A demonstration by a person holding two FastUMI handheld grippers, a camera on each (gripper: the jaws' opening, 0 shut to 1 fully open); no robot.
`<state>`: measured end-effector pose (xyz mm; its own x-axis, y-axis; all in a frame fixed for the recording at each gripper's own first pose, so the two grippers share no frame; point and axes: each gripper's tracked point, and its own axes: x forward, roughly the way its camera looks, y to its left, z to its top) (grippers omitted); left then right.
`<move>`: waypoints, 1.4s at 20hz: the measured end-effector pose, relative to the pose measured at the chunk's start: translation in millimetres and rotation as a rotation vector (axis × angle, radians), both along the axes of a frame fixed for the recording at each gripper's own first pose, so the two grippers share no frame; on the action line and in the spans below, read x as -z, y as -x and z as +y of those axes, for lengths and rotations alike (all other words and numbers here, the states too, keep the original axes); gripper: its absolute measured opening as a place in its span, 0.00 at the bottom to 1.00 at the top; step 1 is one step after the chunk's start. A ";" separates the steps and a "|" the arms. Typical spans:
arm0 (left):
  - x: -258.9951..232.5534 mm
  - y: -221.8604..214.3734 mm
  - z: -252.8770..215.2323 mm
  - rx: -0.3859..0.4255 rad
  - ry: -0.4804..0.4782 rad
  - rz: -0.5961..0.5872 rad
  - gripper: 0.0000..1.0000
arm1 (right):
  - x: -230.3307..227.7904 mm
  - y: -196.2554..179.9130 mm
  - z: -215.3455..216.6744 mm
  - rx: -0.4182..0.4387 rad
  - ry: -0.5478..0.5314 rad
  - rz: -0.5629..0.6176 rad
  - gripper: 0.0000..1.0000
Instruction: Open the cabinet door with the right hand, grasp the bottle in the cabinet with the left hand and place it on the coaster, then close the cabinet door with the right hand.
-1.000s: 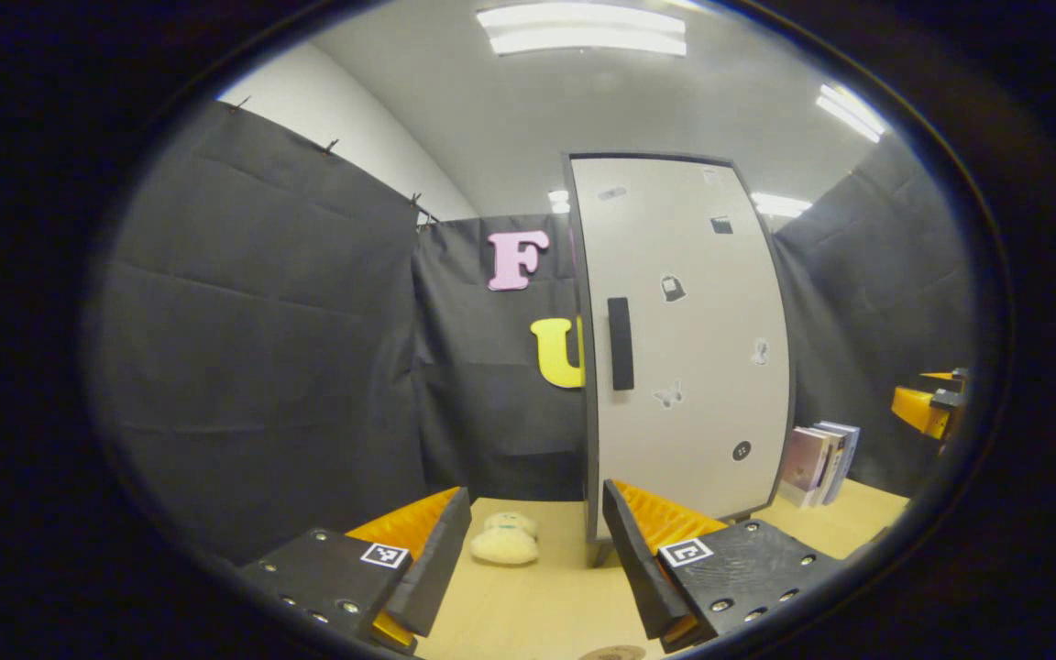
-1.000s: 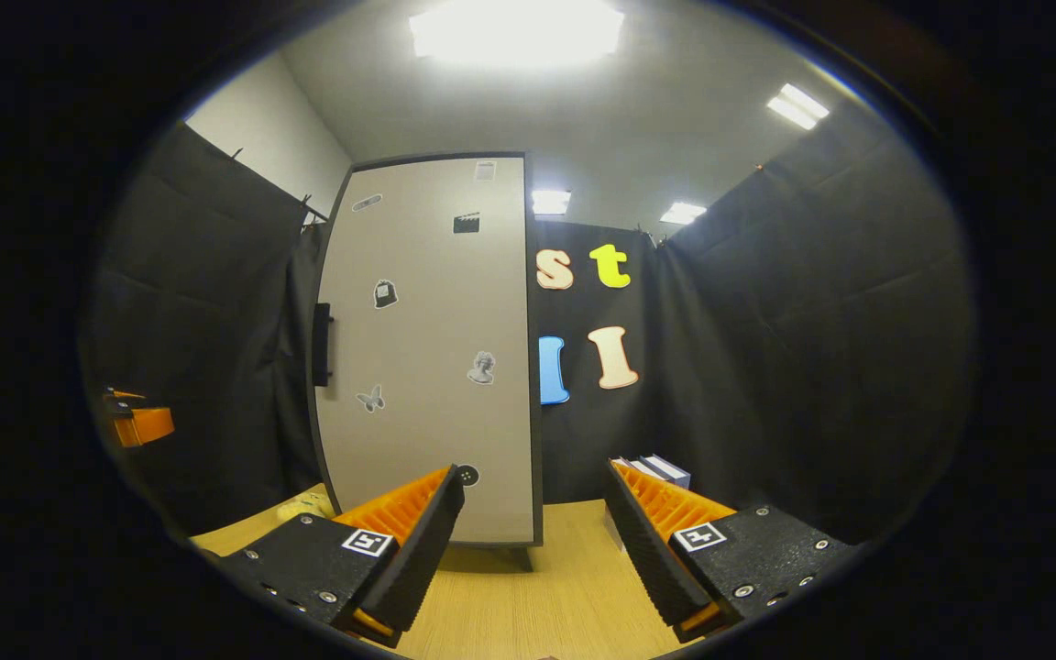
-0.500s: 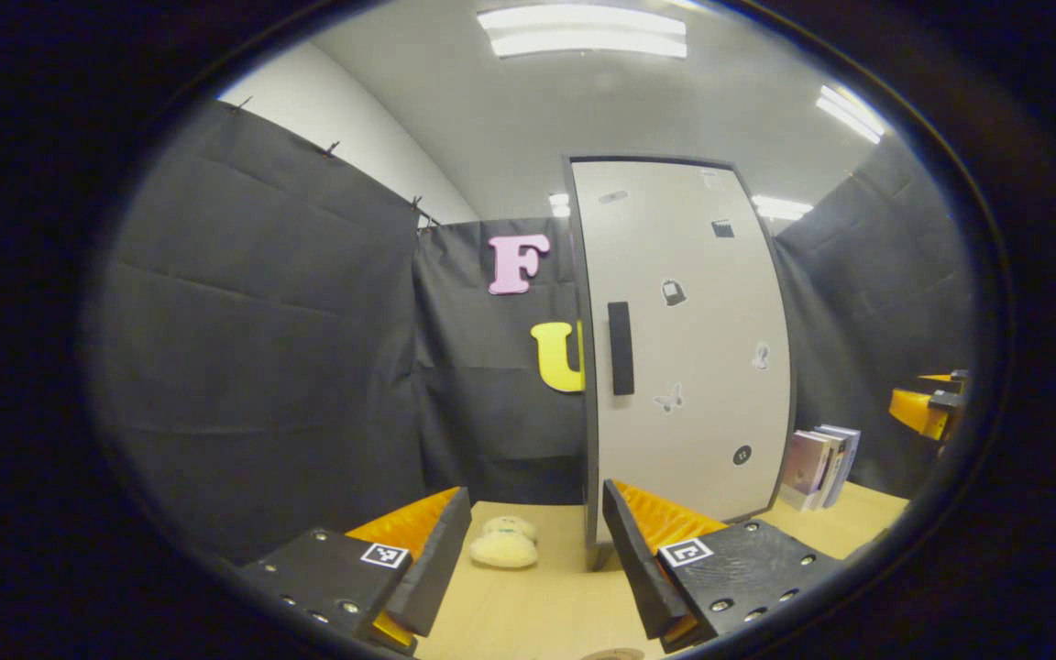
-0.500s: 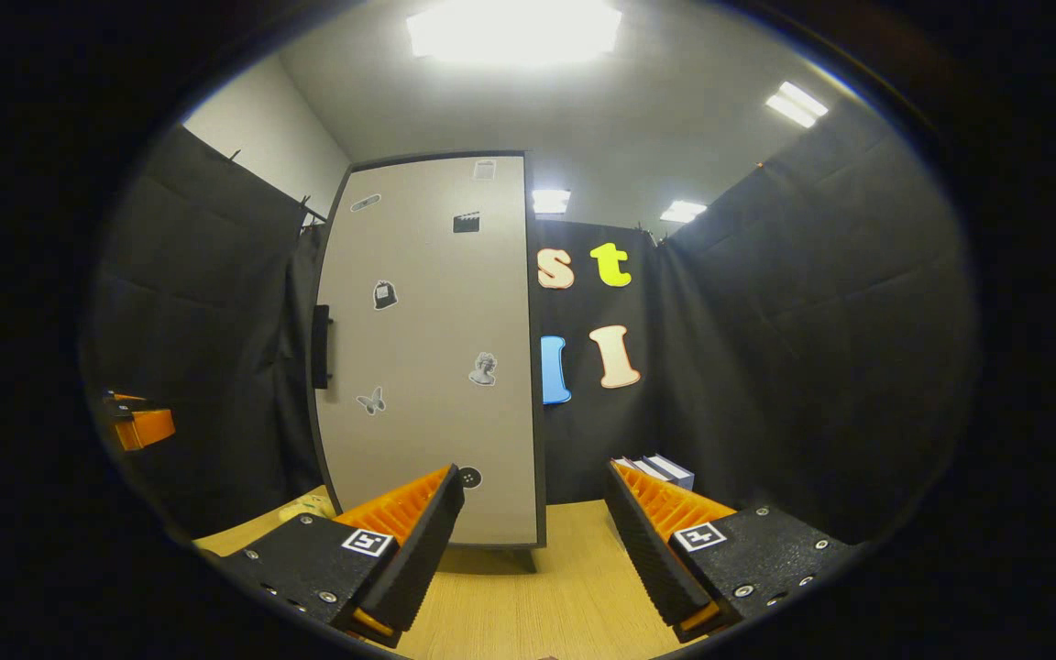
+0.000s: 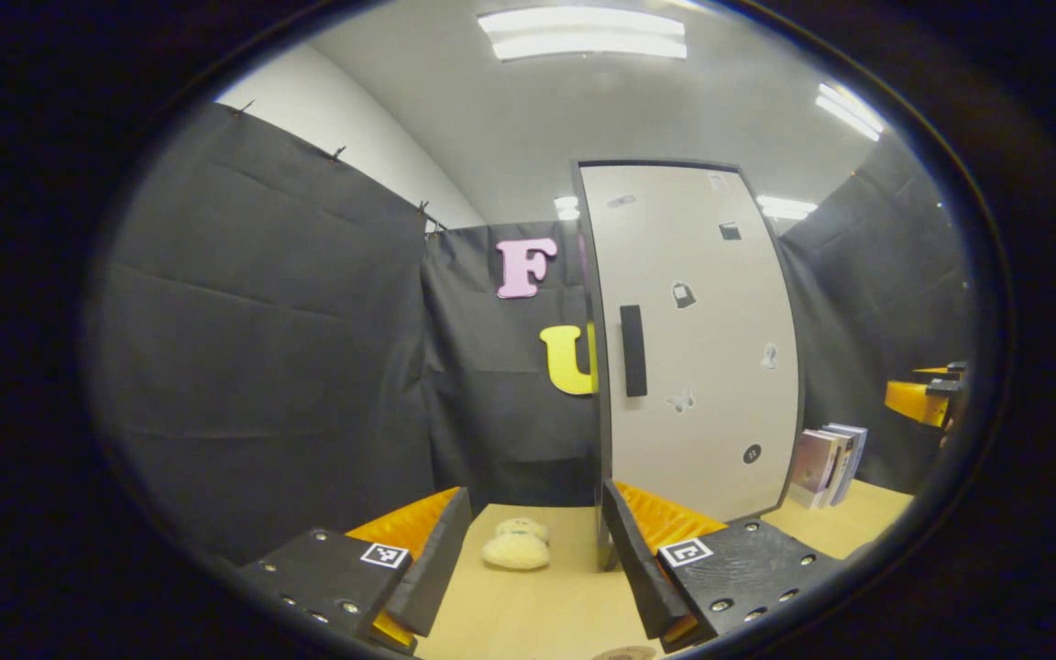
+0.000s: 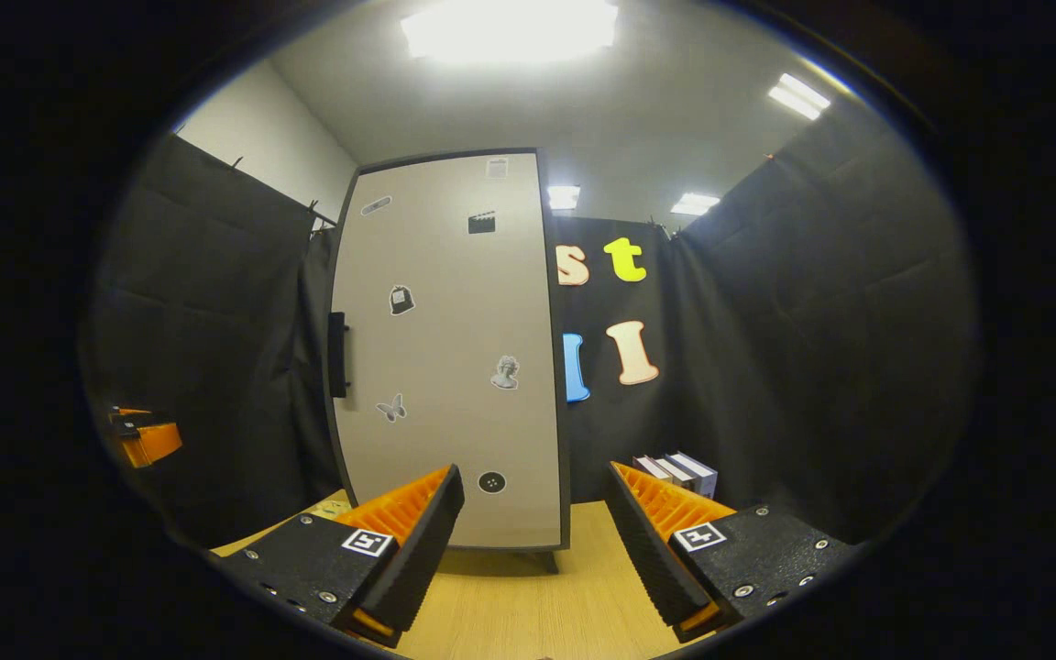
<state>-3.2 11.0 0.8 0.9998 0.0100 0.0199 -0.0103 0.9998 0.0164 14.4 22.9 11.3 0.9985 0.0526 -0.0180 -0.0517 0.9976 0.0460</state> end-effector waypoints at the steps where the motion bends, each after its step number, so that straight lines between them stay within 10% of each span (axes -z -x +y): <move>1: 0.9 3.2 3.1 -0.006 -0.002 0.002 0.83 | -3.1 -2.1 4.0 -0.008 0.003 -0.006 0.95; 28: 26.2 51.5 137.2 -0.199 -0.012 0.038 0.88 | -72.3 -133.8 207.1 -0.257 -0.040 -0.073 0.95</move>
<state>-54.7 148.2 -25.4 0.9780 0.2079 -0.0160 -0.2073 0.9777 0.0326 148.2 230.0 83.6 0.9507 0.3039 0.0611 -0.3079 0.9487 0.0722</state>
